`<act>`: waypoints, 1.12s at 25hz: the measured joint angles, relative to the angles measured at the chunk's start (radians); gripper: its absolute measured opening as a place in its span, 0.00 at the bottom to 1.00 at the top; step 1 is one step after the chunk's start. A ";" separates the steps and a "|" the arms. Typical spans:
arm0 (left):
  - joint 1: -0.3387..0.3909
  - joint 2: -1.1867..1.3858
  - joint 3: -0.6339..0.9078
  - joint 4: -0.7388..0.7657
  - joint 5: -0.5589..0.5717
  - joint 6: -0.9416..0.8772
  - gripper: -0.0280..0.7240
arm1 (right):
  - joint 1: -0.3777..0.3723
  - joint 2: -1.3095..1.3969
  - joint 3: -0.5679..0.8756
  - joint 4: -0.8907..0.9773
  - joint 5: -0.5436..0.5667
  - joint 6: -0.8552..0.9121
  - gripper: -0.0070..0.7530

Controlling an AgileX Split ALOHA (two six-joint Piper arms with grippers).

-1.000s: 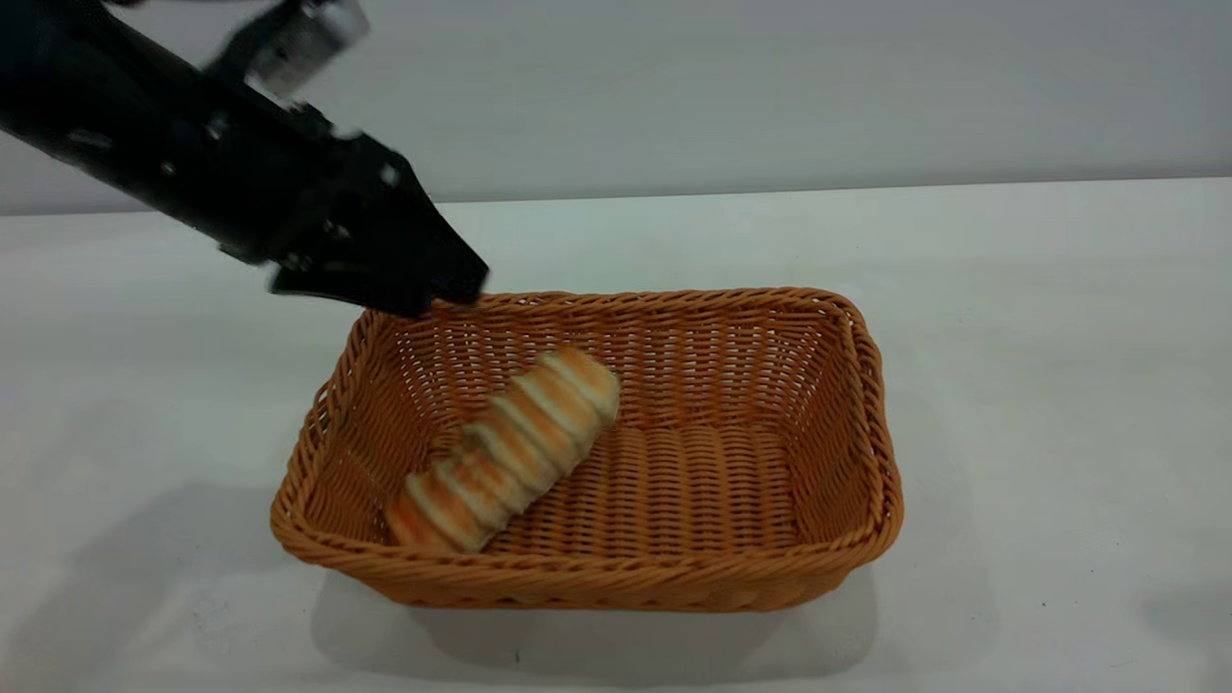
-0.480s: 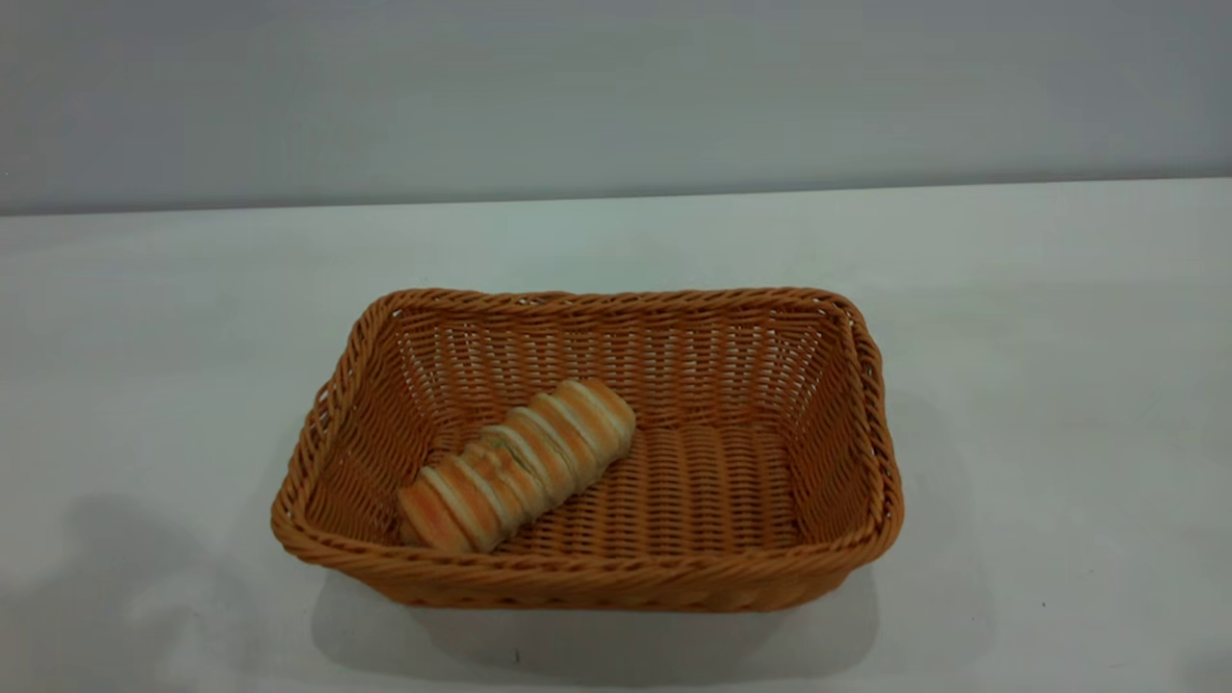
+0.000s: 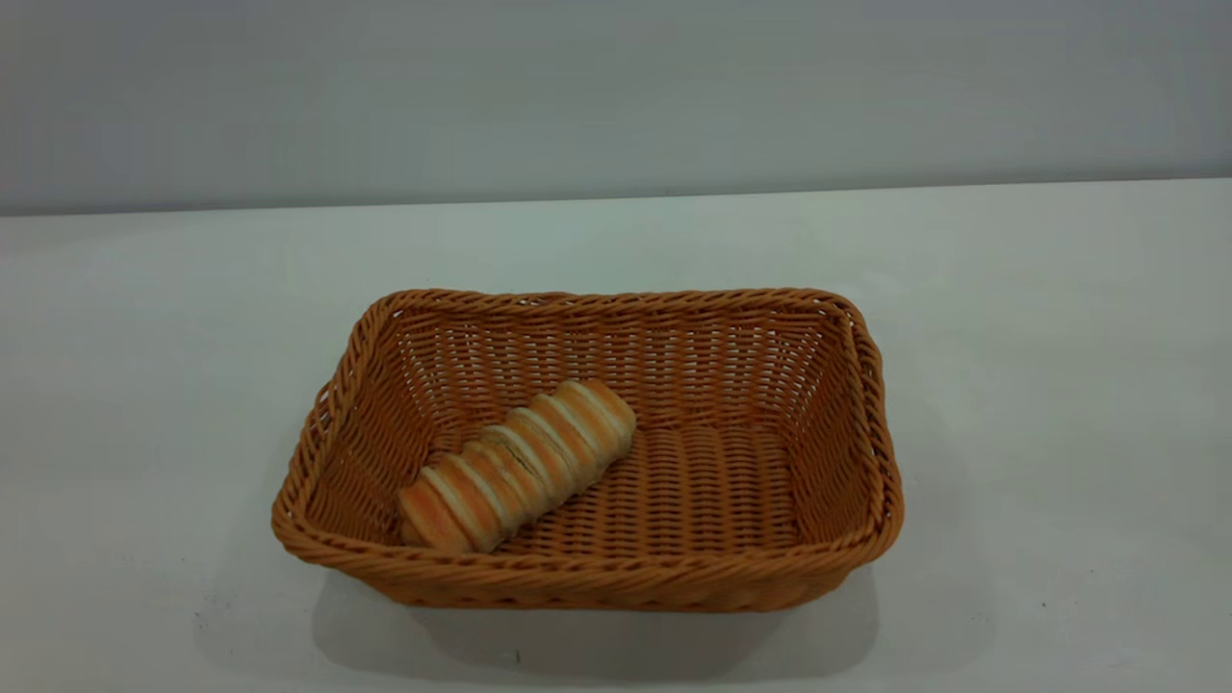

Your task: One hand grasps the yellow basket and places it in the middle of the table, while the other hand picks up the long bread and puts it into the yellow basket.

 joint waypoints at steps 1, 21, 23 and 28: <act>0.000 -0.041 0.027 0.000 0.004 -0.013 0.66 | 0.000 -0.039 0.014 0.000 0.000 -0.008 0.76; 0.000 -0.569 0.426 0.096 -0.016 -0.168 0.66 | 0.000 -0.387 0.366 0.011 -0.095 -0.017 0.76; 0.000 -0.572 0.426 0.105 -0.016 -0.180 0.66 | 0.000 -0.387 0.366 0.011 -0.095 -0.017 0.76; 0.000 -0.575 0.430 0.161 -0.017 -0.257 0.66 | 0.000 -0.387 0.366 0.011 -0.095 -0.017 0.76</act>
